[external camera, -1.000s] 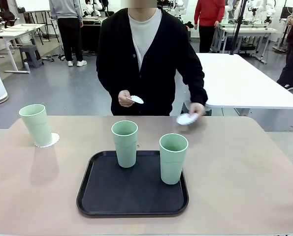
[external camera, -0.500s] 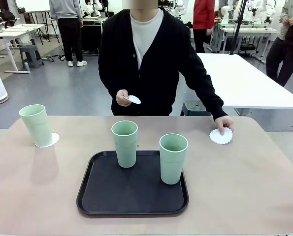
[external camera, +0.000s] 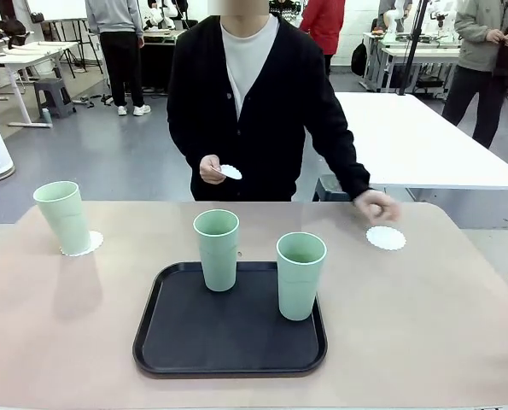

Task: Place coasters on the table and set cups on them.
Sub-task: Take one Reusable plastic cup from the Flat Tray and place it on a coaster set by the human.

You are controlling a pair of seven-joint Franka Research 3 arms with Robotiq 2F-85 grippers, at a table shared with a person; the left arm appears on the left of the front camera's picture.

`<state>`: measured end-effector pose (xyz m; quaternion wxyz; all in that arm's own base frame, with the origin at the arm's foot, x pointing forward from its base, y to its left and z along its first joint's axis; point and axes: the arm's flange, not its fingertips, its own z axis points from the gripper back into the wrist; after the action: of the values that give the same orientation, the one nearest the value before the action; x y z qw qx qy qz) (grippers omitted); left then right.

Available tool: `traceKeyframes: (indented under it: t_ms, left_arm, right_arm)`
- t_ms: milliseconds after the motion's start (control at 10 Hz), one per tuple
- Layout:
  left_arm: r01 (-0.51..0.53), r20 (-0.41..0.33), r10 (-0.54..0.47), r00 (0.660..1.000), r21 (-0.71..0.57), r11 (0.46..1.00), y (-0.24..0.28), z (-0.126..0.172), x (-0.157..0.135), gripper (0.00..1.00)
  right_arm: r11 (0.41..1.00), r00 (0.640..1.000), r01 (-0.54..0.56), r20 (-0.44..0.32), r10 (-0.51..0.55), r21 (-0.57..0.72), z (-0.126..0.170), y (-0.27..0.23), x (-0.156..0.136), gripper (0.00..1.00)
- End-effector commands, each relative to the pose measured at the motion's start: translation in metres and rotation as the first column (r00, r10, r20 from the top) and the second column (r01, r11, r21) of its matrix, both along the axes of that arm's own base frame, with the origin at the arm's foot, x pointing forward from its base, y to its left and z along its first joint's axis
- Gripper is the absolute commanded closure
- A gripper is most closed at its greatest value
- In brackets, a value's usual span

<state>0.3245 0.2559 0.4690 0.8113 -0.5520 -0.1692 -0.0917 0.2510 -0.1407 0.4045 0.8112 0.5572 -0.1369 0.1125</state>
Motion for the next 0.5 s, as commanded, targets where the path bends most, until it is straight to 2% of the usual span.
traceKeyframes:
  t_ms: [0,400]
  left_arm:
    - [0.004,-0.001,-0.004,1.0,-0.003,1.0,0.0016,0.0016,-0.002,0.0]
    - [0.004,-0.001,-0.004,1.0,-0.003,1.0,0.0016,0.0016,-0.002,0.0]
  right_arm:
    - [1.0,1.0,-0.001,0.017,0.001,0.007,0.0001,-0.0009,0.0005,0.0]
    - [1.0,1.0,-0.001,0.017,0.001,0.007,0.0001,-0.0009,0.0005,0.0]
